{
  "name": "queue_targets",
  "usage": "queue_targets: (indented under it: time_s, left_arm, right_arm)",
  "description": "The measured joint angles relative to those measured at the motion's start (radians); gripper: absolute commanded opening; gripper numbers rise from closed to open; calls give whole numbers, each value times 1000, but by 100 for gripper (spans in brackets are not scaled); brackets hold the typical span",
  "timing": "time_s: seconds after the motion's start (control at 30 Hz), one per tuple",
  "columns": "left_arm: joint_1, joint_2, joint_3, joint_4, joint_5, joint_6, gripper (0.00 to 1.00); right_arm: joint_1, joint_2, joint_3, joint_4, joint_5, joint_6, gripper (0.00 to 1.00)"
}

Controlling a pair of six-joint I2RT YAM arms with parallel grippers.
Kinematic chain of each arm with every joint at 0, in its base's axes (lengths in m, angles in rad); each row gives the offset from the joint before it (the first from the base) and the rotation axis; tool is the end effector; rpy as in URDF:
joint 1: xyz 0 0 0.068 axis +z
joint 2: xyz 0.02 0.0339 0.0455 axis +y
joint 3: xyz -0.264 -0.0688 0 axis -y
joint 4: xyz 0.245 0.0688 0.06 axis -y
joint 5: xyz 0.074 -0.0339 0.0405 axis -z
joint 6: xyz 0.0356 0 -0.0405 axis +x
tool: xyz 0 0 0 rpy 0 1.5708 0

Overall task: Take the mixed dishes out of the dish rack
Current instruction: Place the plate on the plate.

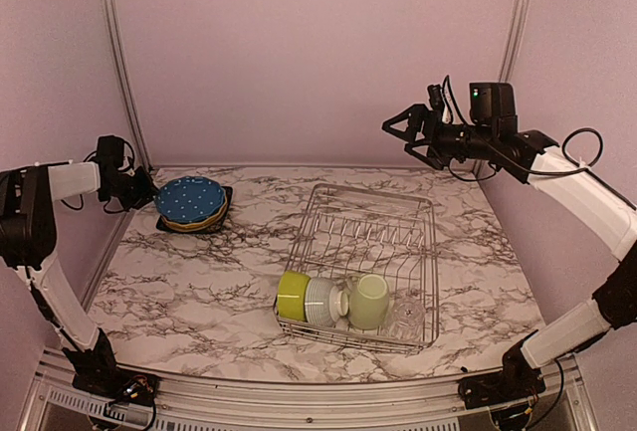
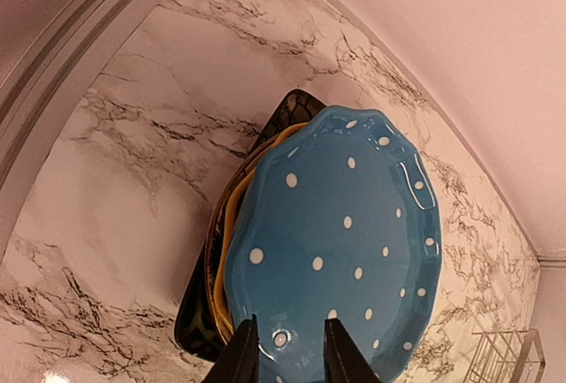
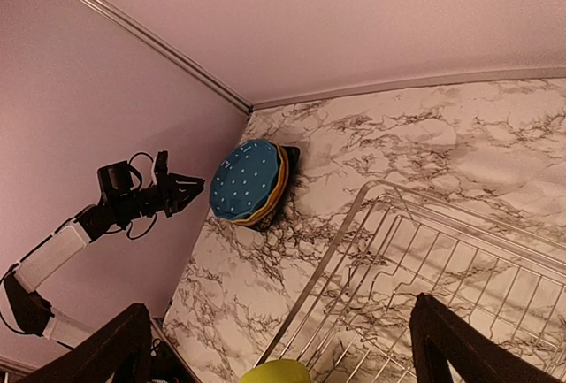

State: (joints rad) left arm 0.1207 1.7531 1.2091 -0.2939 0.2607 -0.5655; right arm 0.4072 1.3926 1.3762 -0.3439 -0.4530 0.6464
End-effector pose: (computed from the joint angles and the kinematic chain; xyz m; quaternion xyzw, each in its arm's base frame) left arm 0.3794 0.0368 0.2171 -0.2675 0.8874 -0.1967 0.3197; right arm 0.2862 0.1404 0.3919 -0.0312 0.8109 0.4384 0.3864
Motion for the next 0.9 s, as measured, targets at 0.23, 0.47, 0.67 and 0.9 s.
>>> queue_targets:
  time_s: [0.23,0.47,0.67,0.9]
  left_arm:
    - [0,-20,-7,-1,-13,15,21]
    - [0,-20,-25,-7,-28,30,17]
    - [0,-5,-25,-8,-35,48,12]
    - [-2,23,-48,5,-35,57,9]
  right_arm:
    - [0,0,-19,12,-3,0,98]
    - [0,-6,-33,15,-3,4,98]
    - [0,-14,-46,14,-3,8,98]
    - [0,-21,-50,17,-2,14,98]
